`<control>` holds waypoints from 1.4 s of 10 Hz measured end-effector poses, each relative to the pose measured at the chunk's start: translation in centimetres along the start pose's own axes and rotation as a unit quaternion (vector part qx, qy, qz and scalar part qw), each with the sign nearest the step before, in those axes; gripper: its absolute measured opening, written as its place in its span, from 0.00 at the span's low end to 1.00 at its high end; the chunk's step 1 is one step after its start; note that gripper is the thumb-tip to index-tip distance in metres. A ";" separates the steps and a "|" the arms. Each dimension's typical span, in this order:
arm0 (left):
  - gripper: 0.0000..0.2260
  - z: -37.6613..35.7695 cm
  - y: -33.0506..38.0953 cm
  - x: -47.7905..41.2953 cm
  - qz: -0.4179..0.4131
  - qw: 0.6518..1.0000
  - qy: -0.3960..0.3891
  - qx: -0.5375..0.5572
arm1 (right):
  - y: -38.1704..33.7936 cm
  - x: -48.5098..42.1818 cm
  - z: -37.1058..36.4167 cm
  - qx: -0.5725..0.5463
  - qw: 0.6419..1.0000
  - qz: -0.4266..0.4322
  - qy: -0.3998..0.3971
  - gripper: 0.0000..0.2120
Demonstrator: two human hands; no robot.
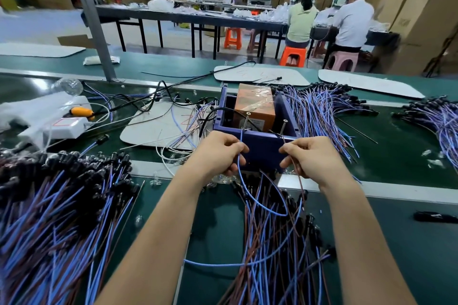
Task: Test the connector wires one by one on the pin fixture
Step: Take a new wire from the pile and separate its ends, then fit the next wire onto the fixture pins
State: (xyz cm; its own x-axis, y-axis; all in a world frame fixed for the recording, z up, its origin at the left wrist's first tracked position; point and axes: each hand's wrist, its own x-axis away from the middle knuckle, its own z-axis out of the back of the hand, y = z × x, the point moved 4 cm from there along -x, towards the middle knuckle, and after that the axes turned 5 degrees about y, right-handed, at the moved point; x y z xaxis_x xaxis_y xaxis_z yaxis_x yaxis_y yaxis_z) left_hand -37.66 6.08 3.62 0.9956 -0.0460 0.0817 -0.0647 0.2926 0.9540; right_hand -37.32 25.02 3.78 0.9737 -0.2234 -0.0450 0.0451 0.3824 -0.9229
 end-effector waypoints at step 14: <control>0.20 13.8 -5.3 1.2 0.160 0.915 0.065 -0.366 | -3.6 4.2 -0.3 -0.139 0.925 0.053 -0.350 0.24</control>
State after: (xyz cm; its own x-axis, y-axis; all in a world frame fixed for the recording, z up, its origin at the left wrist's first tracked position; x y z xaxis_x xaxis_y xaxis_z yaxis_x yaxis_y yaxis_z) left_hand -37.02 -8.69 2.68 0.9367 0.2529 0.2423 -0.3378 0.8346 0.4351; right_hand -33.47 22.42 6.75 0.8792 0.4756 0.0272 -0.0240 0.1013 -0.9946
